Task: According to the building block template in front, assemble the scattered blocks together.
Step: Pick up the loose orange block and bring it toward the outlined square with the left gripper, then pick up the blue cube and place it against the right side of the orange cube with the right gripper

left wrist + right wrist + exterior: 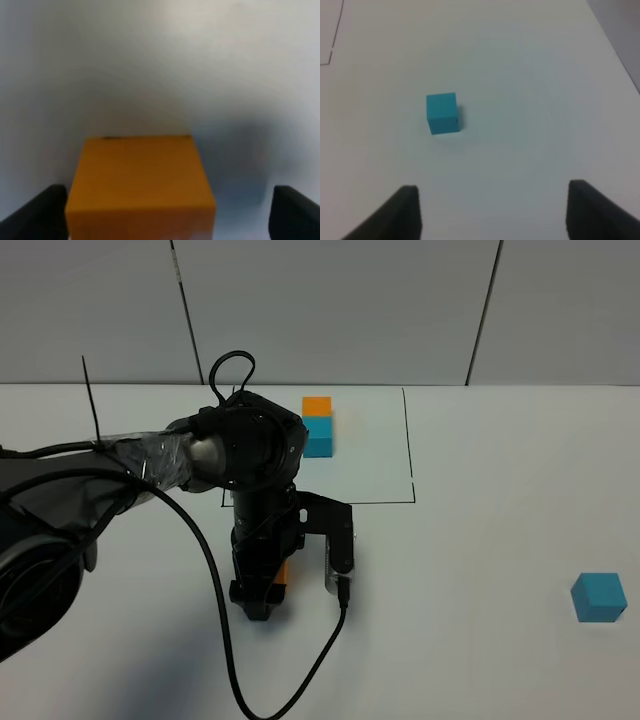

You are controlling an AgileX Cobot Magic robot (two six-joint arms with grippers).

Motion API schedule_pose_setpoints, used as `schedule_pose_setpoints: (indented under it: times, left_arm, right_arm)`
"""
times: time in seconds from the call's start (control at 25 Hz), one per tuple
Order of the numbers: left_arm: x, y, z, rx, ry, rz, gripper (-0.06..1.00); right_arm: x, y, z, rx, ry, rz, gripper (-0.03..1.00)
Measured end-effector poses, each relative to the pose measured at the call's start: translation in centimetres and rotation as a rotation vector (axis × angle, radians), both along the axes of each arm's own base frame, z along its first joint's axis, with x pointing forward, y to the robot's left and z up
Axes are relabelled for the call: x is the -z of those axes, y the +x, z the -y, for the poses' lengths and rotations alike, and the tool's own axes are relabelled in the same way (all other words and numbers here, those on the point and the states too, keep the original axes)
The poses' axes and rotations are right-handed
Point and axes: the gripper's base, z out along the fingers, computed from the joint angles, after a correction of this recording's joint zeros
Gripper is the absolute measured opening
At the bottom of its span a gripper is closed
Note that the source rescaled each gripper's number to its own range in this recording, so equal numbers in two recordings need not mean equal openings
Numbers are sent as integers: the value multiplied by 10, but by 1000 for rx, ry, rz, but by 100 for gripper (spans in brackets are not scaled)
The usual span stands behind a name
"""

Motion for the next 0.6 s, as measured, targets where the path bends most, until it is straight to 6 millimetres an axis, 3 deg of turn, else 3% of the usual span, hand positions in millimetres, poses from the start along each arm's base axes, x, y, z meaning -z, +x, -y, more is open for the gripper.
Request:
schedule_pose_setpoints:
  times: [0.4, 0.6]
  left_arm:
    - [-42, -4, -2, -11, -39, 51, 100]
    - [-66, -8, -3, -130, -70, 87, 100]
  right_arm:
    - [0, 0, 0, 0, 0, 0, 56]
    - [0, 0, 0, 0, 0, 0, 56]
